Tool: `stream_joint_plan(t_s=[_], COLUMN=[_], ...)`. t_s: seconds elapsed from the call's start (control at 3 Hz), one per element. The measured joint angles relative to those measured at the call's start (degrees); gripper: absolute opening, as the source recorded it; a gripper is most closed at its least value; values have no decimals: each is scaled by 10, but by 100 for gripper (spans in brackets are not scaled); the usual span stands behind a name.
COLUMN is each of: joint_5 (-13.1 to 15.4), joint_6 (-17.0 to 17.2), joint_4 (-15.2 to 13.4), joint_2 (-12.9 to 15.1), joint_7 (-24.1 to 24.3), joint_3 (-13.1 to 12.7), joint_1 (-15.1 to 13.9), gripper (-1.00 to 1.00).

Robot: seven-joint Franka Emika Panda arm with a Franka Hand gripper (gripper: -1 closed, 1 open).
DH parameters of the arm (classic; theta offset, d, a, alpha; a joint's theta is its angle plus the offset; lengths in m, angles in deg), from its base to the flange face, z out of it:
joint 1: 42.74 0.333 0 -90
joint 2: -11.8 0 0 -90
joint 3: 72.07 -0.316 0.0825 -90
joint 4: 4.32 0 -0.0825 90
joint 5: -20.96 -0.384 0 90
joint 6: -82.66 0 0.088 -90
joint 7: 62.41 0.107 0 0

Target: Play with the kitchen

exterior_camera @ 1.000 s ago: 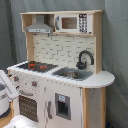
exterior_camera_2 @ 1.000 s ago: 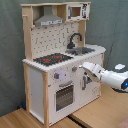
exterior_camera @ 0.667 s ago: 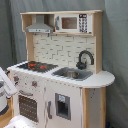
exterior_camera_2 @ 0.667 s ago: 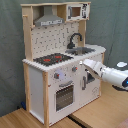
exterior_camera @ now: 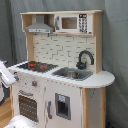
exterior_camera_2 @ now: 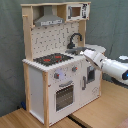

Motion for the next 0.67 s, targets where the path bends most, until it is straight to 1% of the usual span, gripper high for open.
stream_joint_plan(t_s=[0.33, 0.67], joint_5=[0, 0], joint_6=[46, 98], joint_4=[31, 58], joint_2=[0, 0], joint_7=[-31, -54], joint_3=[6, 6], joint_1=[-9, -18], gripper=[100, 100])
